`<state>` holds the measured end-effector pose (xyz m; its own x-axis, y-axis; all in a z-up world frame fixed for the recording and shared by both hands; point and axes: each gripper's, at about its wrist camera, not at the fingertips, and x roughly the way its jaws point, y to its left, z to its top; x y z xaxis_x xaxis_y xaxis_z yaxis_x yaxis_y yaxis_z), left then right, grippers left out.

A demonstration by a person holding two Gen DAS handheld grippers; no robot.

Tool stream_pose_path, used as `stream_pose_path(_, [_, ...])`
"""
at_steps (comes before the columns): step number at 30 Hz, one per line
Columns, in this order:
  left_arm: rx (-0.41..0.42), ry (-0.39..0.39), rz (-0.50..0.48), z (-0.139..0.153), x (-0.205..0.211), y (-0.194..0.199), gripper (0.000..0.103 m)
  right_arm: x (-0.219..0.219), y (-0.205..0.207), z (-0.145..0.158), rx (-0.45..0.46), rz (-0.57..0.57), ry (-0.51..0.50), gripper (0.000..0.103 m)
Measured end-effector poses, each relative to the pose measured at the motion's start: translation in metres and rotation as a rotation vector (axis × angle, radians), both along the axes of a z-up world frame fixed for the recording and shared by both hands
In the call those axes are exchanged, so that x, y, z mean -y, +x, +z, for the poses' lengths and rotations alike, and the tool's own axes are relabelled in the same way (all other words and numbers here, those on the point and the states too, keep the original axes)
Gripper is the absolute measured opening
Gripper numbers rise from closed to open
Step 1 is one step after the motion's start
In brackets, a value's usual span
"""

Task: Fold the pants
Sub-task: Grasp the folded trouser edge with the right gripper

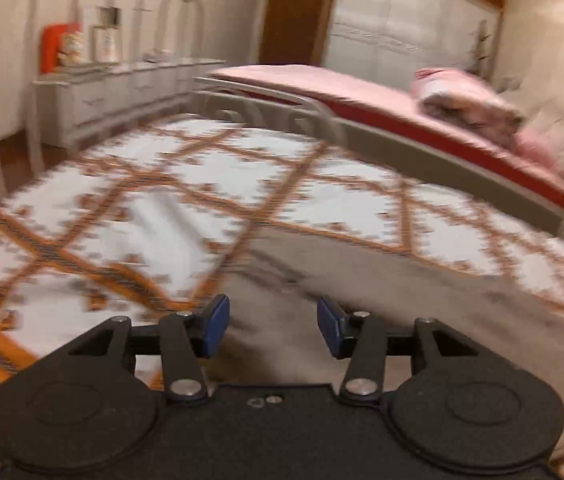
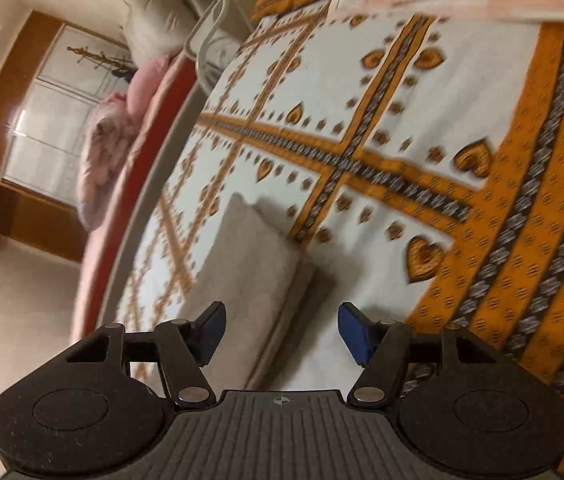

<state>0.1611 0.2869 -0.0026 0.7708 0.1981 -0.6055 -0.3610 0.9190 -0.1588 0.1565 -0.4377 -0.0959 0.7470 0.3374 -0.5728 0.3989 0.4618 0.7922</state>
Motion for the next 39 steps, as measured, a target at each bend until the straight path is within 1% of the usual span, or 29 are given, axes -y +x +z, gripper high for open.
stream_pose_path(1, [-0.005,-0.014,-0.028,-0.002,0.005,0.006,0.040,-0.002,0.003,-0.002,-0.007,-0.002,0.011,0.063])
stream_pose_path(3, [-0.030,-0.051,-0.099,-0.011,0.015,0.020,0.040,-0.004,0.006,-0.010,-0.022,-0.009,0.068,0.063])
stream_pose_path(4, [-0.061,-0.073,-0.135,-0.018,0.019,0.029,0.040,-0.004,0.008,-0.013,-0.025,-0.021,0.103,0.063])
stream_pose_path(5, [-0.113,-0.074,-0.163,-0.027,0.022,0.038,0.042,-0.005,0.010,-0.018,-0.025,-0.035,0.146,0.063])
stream_pose_path(6, [-0.208,-0.033,-0.162,-0.040,0.026,0.050,0.038,-0.006,0.012,-0.022,-0.025,-0.040,0.181,0.063])
stream_pose_path(7, [-0.250,0.004,-0.167,-0.048,0.030,0.057,0.036,-0.007,0.015,-0.024,-0.025,-0.035,0.189,0.063])
stream_pose_path(8, [-0.252,0.035,-0.172,-0.049,0.034,0.060,0.038,-0.008,0.018,-0.023,-0.022,-0.031,0.175,0.063])
stream_pose_path(10, [-0.261,0.077,-0.169,-0.047,0.041,0.064,0.038,-0.008,0.023,-0.022,-0.014,-0.016,0.155,0.063])
stream_pose_path(12, [-0.256,0.070,-0.159,-0.048,0.041,0.065,0.041,-0.006,0.026,-0.018,0.000,-0.008,0.115,0.063])
stream_pose_path(13, [-0.253,0.067,-0.157,-0.048,0.040,0.066,0.043,-0.008,0.027,-0.017,0.008,0.007,0.086,0.058])
stream_pose_path(14, [-0.251,0.061,-0.158,-0.048,0.041,0.067,0.049,-0.009,0.031,-0.015,-0.001,0.030,0.038,0.052])
stream_pose_path(15, [-0.249,0.056,-0.163,-0.049,0.042,0.066,0.053,-0.011,0.032,-0.015,-0.020,0.044,-0.004,0.034])
stream_pose_path(16, [-0.250,0.058,-0.170,-0.049,0.043,0.066,0.056,-0.012,0.033,-0.016,-0.031,0.045,-0.019,0.022])
stream_pose_path(18, [-0.257,0.093,-0.180,-0.048,0.051,0.064,0.058,-0.009,0.030,-0.018,-0.027,0.029,0.005,0.018])
stream_pose_path(22, [-0.254,0.088,-0.170,-0.049,0.054,0.065,0.064,-0.014,0.029,-0.016,-0.037,0.058,-0.048,0.018])
stream_pose_path(24, [-0.255,0.091,-0.171,-0.048,0.057,0.065,0.069,-0.017,0.030,-0.015,-0.038,0.060,-0.061,0.019])
stream_pose_path(26, [-0.258,0.098,-0.182,-0.048,0.061,0.067,0.078,-0.018,0.032,-0.015,-0.041,0.054,-0.062,0.019])
stream_pose_path(29, [-0.270,0.119,-0.201,-0.050,0.066,0.068,0.085,-0.026,0.035,-0.006,-0.024,0.060,-0.118,0.018])
stream_pose_path(32, [-0.274,0.123,-0.216,-0.052,0.068,0.067,0.090,-0.034,0.037,0.006,0.002,0.065,-0.173,0.018])
stream_pose_path(34, [-0.275,0.127,-0.226,-0.052,0.069,0.066,0.092,-0.039,0.038,0.013,0.018,0.066,-0.193,0.018])
stream_pose_path(37, [-0.275,0.120,-0.233,-0.051,0.068,0.065,0.093,-0.048,0.040,0.027,0.061,0.071,-0.216,0.015])
stream_pose_path(39, [-0.271,0.108,-0.232,-0.048,0.066,0.064,0.093,-0.061,0.042,0.041,0.102,0.098,-0.256,0.014])
